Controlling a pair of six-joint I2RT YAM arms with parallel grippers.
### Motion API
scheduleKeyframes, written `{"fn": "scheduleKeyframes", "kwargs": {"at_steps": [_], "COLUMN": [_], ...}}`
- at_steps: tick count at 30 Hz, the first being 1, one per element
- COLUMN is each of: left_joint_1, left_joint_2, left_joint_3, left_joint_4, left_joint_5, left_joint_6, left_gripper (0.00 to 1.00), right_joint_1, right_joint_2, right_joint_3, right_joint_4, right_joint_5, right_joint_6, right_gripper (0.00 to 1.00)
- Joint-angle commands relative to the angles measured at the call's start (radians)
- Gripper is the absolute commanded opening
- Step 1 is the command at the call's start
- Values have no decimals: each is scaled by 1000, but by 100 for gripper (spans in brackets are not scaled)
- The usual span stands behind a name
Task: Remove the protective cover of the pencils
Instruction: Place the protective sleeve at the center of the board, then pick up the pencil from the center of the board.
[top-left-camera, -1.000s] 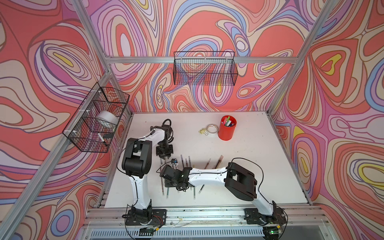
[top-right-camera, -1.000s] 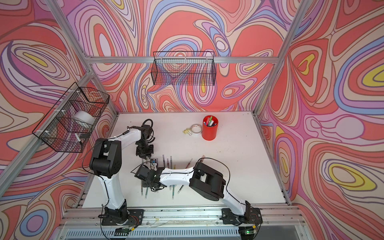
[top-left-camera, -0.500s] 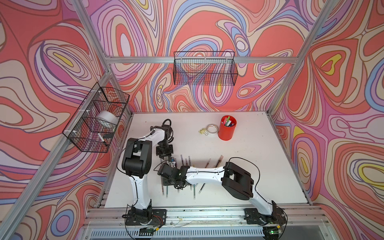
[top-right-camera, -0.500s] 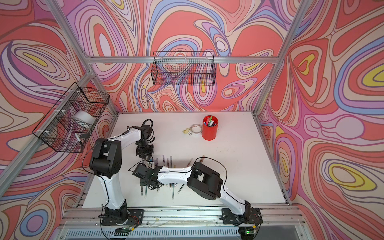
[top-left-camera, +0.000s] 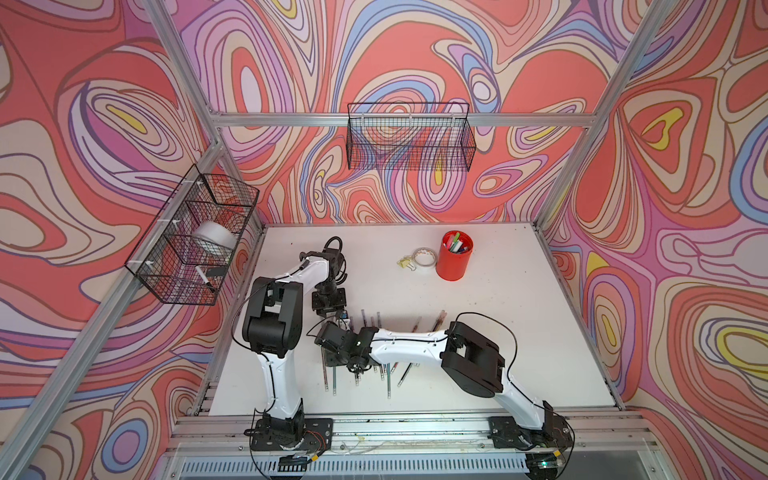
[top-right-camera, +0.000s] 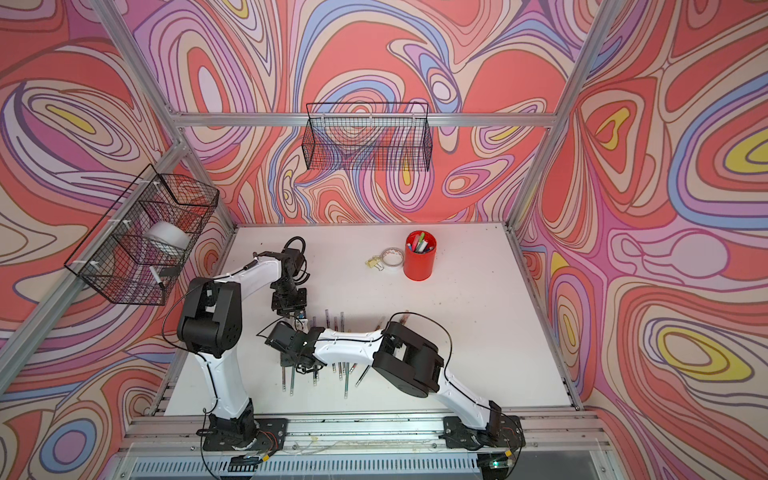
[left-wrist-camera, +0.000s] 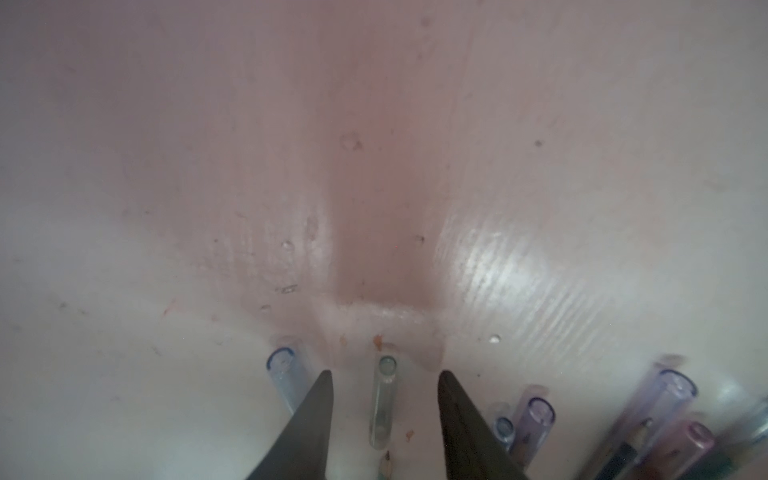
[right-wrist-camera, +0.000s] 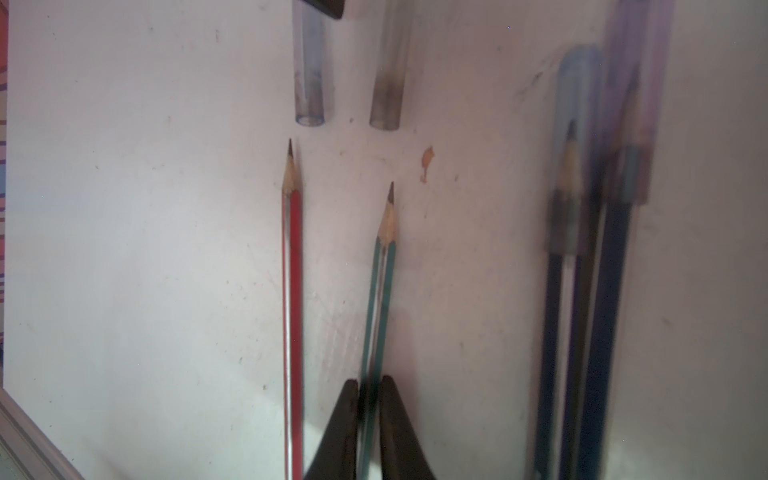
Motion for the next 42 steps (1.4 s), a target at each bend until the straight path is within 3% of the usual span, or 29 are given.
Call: {"fn": "scheduleKeyframes", "kwargs": {"at_steps": [1, 9, 17, 22, 27, 34, 42], "left_joint_1": [-1, 0, 32, 39, 39, 5, -19], "left_joint_2": [-58, -183, -498, -710, -894, -1001, -1045], "left_joint_3": [11, 15, -1, -21, -195, -315, -320], "left_joint_4": [-12, -14, -57, -153, -164, -82, -77], "left_joint_5": [-26, -119, -294, -313, -242, -187, -188], "left_joint_6": [-3, 2, 14, -8, -33, -38, -38], "left_gripper": [47, 51, 62, 68, 71, 75, 77], "right_joint_1": [-6, -7, -3, 12, 28, 31, 31], "right_joint_2": [42, 37, -97, -208, -288, -265, -161], "right_joint_3": [-7, -2, -81, -178, -267, -235, -107], "right_joint_4": [-12, 53, 111, 176, 140, -8, -126], "right_joint_5": [7, -15, 7, 33, 113, 178, 180], "right_joint_6": [-32, -76, -84, -92, -44, -3, 7], "right_gripper": [14, 17, 23, 26, 25, 25, 24]}}
